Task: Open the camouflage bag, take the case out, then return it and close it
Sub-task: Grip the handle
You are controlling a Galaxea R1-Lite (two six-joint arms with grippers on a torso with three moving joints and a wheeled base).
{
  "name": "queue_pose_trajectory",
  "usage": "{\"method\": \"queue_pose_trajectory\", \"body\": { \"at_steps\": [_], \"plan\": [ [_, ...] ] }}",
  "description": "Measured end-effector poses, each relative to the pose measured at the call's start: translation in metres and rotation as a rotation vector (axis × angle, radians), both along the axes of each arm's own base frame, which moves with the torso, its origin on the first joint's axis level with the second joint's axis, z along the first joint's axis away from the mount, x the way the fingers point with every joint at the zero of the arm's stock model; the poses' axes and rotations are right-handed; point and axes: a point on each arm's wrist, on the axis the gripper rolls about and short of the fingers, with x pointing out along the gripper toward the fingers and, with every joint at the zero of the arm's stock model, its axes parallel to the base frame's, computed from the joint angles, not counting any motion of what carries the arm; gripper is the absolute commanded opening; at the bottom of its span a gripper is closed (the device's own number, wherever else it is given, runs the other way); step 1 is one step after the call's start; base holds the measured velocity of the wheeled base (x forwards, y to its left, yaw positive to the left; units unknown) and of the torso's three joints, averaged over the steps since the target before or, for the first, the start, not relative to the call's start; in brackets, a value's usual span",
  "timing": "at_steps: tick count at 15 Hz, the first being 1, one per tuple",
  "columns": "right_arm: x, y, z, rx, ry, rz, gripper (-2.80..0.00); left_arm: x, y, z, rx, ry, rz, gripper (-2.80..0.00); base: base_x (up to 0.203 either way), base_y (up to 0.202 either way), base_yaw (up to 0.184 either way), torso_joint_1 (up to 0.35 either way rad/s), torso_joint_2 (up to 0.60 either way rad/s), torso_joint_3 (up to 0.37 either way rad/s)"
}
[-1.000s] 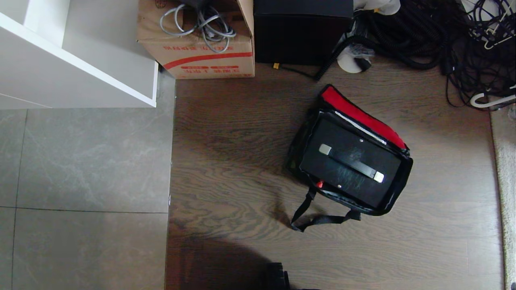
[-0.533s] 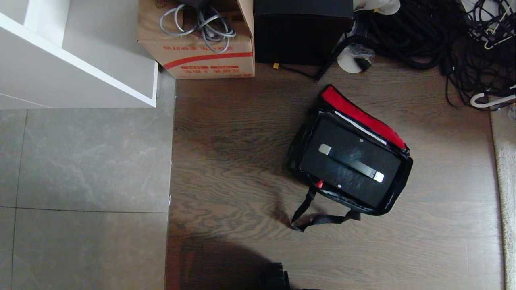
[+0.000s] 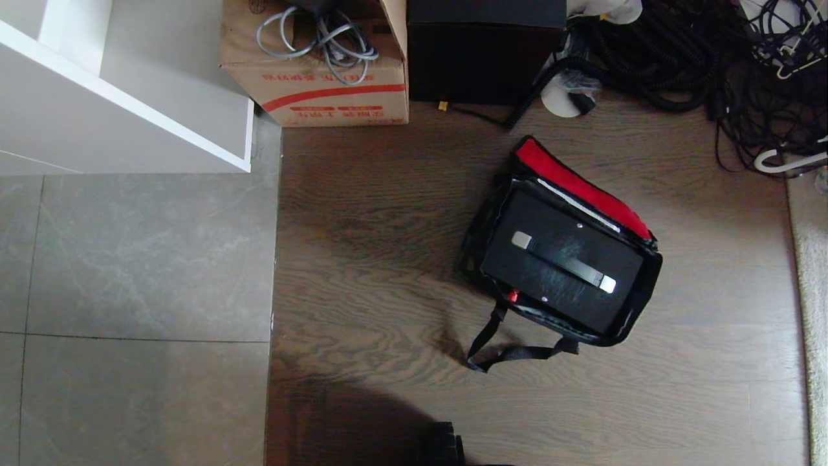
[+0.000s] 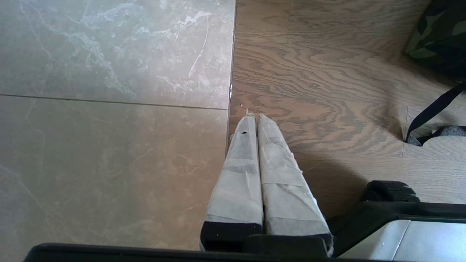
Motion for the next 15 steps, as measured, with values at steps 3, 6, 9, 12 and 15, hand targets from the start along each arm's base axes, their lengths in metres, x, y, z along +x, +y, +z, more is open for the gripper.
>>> {"method": "queue_pose_trajectory", "body": {
  "at_steps": [3, 6, 9, 12, 15],
  "plan": [
    [-0.0001, 0.0, 0.0001, 0.0, -0.003, 0.0, -2.8, 0.0, 0.0, 0.0, 0.0, 0.0, 0.0, -2.8, 0.0, 0.0, 0.0, 0.0, 0.0, 0.0],
    [0.0007, 0.0, 0.0002, 0.0, 0.007, 0.0, -2.8, 0.0, 0.0, 0.0, 0.0, 0.0, 0.0, -2.8, 0.0, 0.0, 0.0, 0.0, 0.0, 0.0],
    [0.0037, 0.0, 0.0006, -0.001, 0.045, 0.002, -2.8, 0.0, 0.0, 0.0, 0.0, 0.0, 0.0, -2.8, 0.0, 0.0, 0.0, 0.0, 0.0, 0.0],
    [0.0043, -0.0001, 0.0007, 0.0, 0.053, 0.013, -2.8, 0.0, 0.0, 0.0, 0.0, 0.0, 0.0, -2.8, 0.0, 0.0, 0.0, 0.0, 0.0, 0.0],
    [0.0052, -0.0001, 0.0007, -0.001, 0.064, 0.025, -2.8, -0.0001, 0.0, 0.0002, 0.0, -0.001, 0.0, -2.8, 0.0, 0.0, 0.0, 0.0, 0.0, 0.0]
  ]
}}
